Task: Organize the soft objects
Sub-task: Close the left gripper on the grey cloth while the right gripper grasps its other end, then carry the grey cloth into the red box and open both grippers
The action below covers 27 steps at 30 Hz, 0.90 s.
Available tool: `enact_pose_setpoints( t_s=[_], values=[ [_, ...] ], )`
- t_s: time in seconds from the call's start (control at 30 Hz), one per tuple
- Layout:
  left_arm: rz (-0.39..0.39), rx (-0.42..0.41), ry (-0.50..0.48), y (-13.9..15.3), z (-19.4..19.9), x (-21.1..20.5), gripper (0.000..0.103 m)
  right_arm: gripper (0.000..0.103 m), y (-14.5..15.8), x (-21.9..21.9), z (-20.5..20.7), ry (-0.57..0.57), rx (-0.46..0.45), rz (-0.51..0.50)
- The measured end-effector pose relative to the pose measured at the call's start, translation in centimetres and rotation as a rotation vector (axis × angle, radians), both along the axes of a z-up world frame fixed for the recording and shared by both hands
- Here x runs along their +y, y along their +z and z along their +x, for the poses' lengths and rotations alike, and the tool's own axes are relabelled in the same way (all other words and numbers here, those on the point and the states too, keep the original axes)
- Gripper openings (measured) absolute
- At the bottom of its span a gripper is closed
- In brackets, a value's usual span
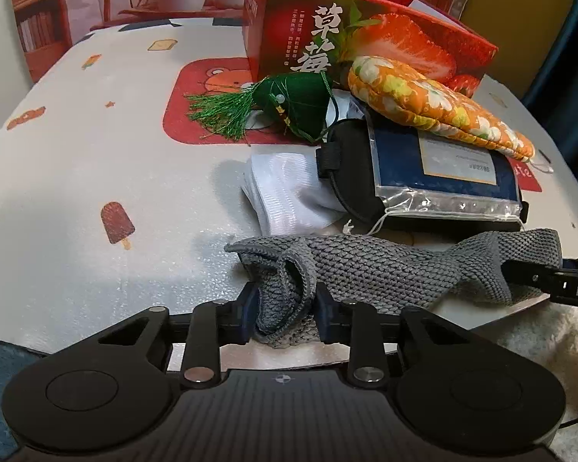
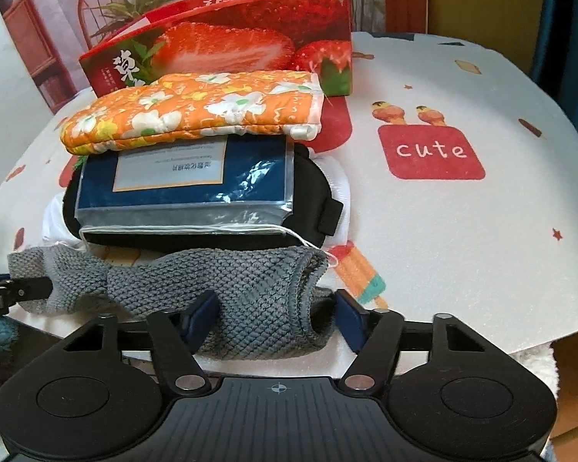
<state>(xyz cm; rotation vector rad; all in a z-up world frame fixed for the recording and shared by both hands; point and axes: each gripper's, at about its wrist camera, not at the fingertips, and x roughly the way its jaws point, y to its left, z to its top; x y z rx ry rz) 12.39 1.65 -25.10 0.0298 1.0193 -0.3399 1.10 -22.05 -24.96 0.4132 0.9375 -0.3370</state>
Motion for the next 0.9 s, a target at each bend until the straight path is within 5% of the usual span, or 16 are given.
enact_pose_setpoints(
  t_s=[0.17,0.3,0.5,0.67,0.9],
  values=[
    [-0.005,0.005,-0.002,0.0,0.2,0.2,0.032,0.036,0.1,0.4,0.0,0.029,-0.004,0.021],
    [-0.033,-0.028,-0.007,0.8,-0.3,0.6,0.012,0.026,0.7,0.8,-0.2,0.045,-0.032,0.039],
    [-0.135,-0.192,0.012,4.7,-2.1,2.3,0.011,0.025,4.3,1.5,-1.4,0.065,-0.166,-0.063],
    [-0.107,-0.350,-0.016,8.0,-3.5,1.6,0.011,0.025,7.2,1.4,-1.8,0.078,-0.265,-0.091],
    [-0.115,-0.443,0.001,11.9,-1.3,0.8,0.011,0.025,11.9,0.8,0.5,0.128,-0.365,-0.172]
  ],
)
